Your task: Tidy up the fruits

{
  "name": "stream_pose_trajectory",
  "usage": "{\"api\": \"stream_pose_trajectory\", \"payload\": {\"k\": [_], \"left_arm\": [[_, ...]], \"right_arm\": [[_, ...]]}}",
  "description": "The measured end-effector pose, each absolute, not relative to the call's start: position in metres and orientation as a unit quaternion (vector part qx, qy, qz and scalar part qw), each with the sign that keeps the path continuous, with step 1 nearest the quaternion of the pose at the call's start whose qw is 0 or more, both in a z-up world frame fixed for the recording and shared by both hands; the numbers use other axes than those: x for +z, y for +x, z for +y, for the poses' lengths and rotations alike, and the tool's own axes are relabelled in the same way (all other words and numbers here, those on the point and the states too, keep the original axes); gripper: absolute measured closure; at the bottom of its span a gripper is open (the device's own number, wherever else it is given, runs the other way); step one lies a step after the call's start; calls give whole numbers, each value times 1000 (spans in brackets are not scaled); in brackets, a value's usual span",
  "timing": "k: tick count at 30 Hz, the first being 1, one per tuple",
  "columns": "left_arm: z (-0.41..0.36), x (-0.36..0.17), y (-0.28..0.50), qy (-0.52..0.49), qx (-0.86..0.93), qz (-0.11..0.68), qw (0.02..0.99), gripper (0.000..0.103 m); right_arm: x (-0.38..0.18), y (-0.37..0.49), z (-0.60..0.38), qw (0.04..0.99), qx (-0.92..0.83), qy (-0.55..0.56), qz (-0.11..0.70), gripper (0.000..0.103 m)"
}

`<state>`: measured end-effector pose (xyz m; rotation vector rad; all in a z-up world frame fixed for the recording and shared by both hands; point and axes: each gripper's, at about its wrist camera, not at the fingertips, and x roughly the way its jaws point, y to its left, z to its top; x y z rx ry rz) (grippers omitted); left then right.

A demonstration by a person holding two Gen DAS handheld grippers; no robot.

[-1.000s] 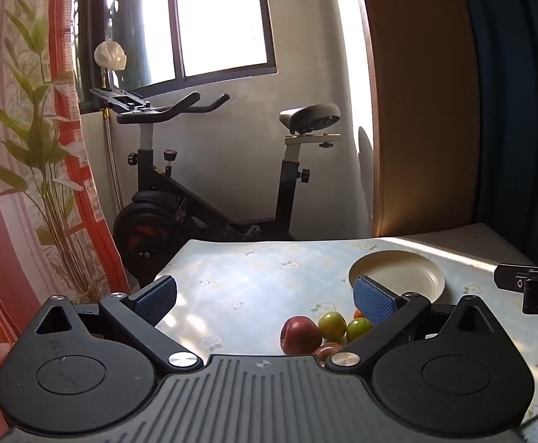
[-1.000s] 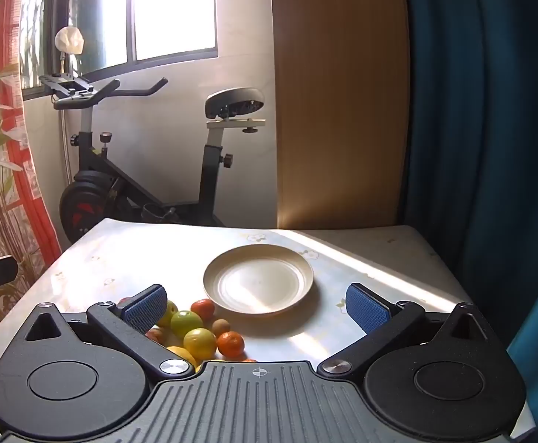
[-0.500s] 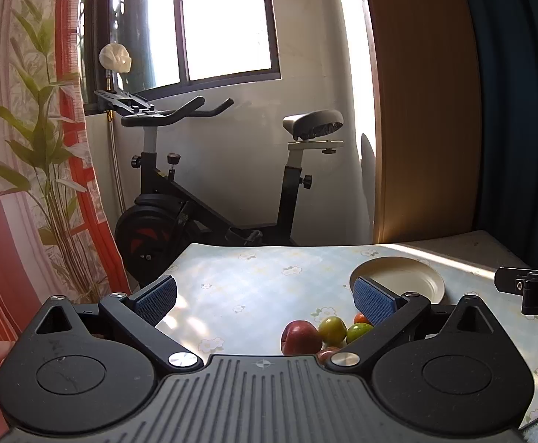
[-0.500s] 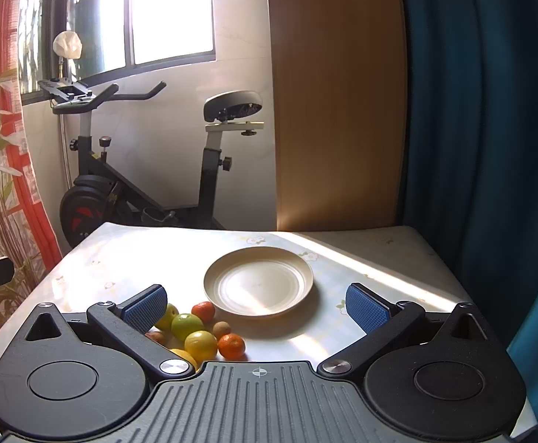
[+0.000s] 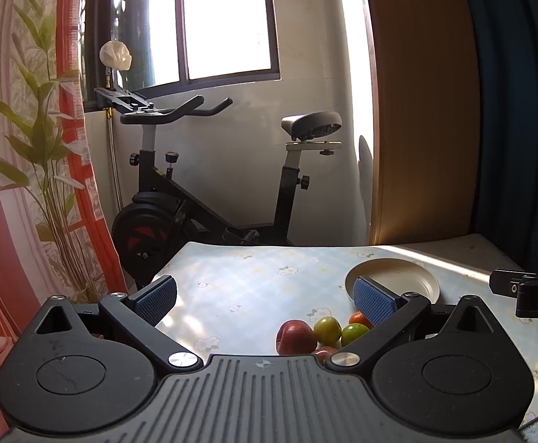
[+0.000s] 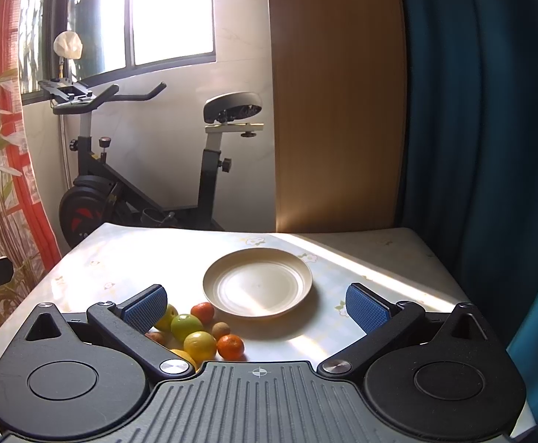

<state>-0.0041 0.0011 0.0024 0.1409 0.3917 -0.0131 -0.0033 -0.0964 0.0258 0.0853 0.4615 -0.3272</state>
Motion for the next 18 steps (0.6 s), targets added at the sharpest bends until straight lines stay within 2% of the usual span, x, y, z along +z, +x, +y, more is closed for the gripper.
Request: {"api": "stream_pose_trajectory", "payload": {"k": [18], "left_arm": [[-1,1,-7,71,-3,184,980,0]], "right_arm": [[24,-5,-101,960,-163,43,224,0]]}}
